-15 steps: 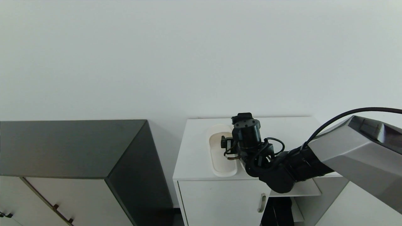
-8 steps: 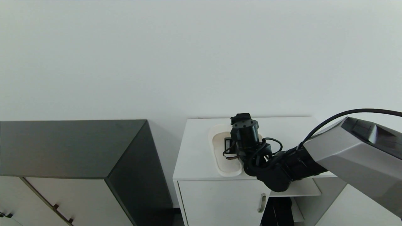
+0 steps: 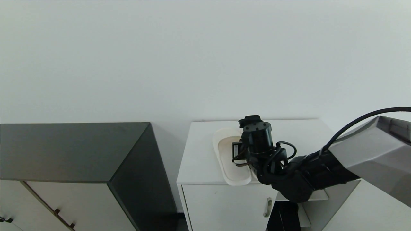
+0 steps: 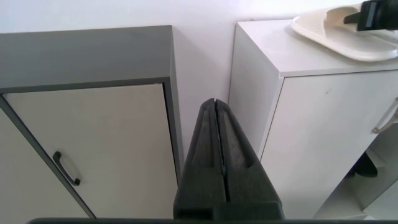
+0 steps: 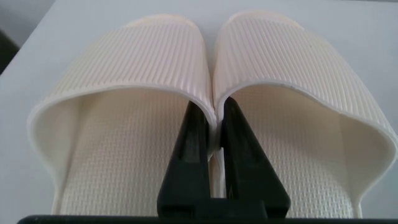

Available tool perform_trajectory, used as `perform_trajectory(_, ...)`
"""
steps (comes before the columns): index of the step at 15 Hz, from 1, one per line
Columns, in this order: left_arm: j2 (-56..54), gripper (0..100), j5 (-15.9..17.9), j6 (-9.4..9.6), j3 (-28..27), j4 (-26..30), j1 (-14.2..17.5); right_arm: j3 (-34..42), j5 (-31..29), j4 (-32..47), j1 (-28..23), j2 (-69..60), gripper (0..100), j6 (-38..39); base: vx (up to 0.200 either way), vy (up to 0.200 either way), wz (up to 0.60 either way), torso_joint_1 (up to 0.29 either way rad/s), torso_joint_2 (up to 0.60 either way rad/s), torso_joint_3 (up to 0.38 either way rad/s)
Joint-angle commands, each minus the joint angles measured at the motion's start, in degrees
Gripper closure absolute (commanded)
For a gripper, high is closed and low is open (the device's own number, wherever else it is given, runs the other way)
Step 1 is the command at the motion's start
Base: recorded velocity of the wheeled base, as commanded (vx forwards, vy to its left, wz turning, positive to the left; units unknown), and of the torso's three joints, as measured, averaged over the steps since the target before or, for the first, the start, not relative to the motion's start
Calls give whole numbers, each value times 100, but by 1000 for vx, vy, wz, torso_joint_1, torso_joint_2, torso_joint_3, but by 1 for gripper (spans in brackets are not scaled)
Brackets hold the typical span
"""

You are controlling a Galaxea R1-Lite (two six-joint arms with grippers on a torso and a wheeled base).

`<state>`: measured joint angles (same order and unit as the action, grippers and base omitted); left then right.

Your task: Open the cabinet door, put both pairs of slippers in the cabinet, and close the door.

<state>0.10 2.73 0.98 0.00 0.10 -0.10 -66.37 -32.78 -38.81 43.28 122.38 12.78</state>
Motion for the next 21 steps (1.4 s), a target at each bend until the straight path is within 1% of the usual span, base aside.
perform_trajectory(1,-1,100,-1,-1,0,-1,1,634,237,-153,137,-654,100,-3,0,0,0,0,0,0)
perform_trajectory(3,-1,100,-1,-1,0,-1,1,1258,536,-258,234,-1208,100,-12,0,0,0,0,0,0)
perform_trajectory(4,-1,100,-1,-1,0,-1,1,1407,633,-258,260,-1366,100,-12,0,0,0,0,0,0)
perform_trajectory(5,-1,100,-1,-1,0,-1,1,1776,808,-258,348,-1744,100,-12,0,0,0,0,0,0)
perform_trajectory(8,-1,100,-1,-1,0,-1,1,2339,923,-241,612,-2227,100,-82,0,0,0,0,0,0)
perform_trajectory(11,-1,100,-1,-1,0,-1,1,2391,923,-241,708,-2271,100,-153,0,0,0,0,0,0)
perform_trajectory(19,-1,100,-1,-1,0,-1,1,2488,914,-249,700,-2236,100,-153,0,0,0,0,0,0)
perform_trajectory(21,-1,100,-1,-1,0,-1,1,2497,905,-249,708,-2219,100,-161,-200,0,0,2,2,7)
